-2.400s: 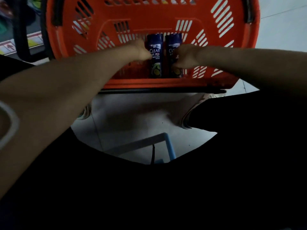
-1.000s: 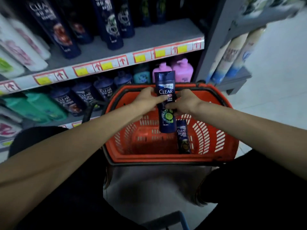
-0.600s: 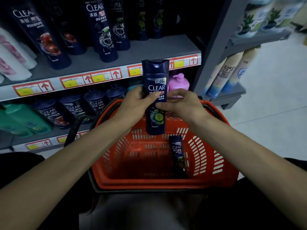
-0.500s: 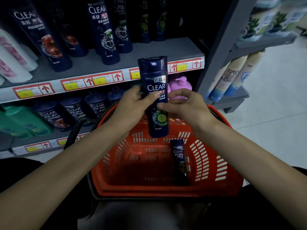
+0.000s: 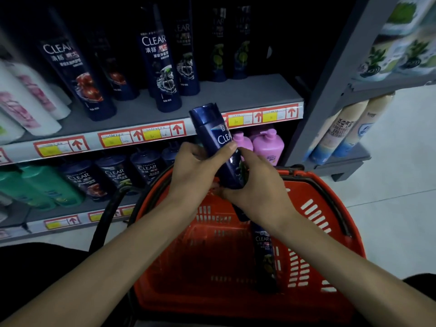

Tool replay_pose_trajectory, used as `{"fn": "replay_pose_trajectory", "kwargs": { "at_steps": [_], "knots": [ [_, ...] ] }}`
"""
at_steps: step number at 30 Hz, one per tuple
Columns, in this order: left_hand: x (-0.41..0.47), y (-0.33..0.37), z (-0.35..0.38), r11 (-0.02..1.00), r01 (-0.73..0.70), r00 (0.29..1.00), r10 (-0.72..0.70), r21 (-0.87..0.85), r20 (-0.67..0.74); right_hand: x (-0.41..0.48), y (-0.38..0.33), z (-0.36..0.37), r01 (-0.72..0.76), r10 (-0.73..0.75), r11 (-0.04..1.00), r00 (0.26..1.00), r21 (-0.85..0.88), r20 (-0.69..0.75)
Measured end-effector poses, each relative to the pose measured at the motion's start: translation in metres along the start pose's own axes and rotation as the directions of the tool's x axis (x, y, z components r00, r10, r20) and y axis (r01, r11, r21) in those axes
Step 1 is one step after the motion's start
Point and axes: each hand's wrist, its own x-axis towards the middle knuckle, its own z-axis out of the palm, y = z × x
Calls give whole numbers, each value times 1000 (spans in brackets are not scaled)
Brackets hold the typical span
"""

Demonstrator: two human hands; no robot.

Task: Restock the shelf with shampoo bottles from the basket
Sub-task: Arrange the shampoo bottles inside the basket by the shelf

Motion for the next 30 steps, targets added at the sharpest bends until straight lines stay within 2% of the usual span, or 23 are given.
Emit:
{"fn": "replay_pose_trajectory", "kwargs": {
  "at_steps": [2,4,6,8,10,12,14,16,19,22,24,27,30],
  "knots": [
    [0,1,1,1000,-8,1000,8,23,3,4,-1,-4,-61,55,993,997,99,57],
    [0,3,2,998,-7,1000,6,64,13,6,-4,-12,-186,152,953,976,239,153],
    [0,7,1,997,-8,1000,6,73,30,5,-8,-21,-316,236,855,943,411,233],
    [0,11,0,999,-10,999,8,41,54,7,-13,-26,-441,317,712,896,546,311],
    [0,16,-1,1000,-18,998,17,21,62,3,-12,-28,-516,333,640,854,570,400],
    [-2,19,-4,999,-43,997,42,30,59,3,-10,-29,-538,310,631,835,559,455],
    [-5,20,-7,993,-94,994,90,67,65,7,-16,-30,-517,319,602,855,608,409],
    [-9,24,-8,983,-148,986,138,112,91,6,-22,-37,-454,302,618,891,642,339],
    [-12,36,-5,964,-192,973,163,184,161,8,-26,-40,-363,287,708,932,605,224],
    [-8,50,2,960,-185,971,145,210,191,18,-24,-35,-231,245,876,969,422,22],
    [-4,56,8,967,-162,976,128,198,177,19,-27,-33,-153,191,938,977,310,-94],
    [5,63,17,972,-142,985,119,189,127,19,-36,-35,-91,140,961,974,260,-177],
    [16,67,19,984,-142,987,132,104,92,24,-37,-40,-78,131,959,975,274,-180]
  ]
}}
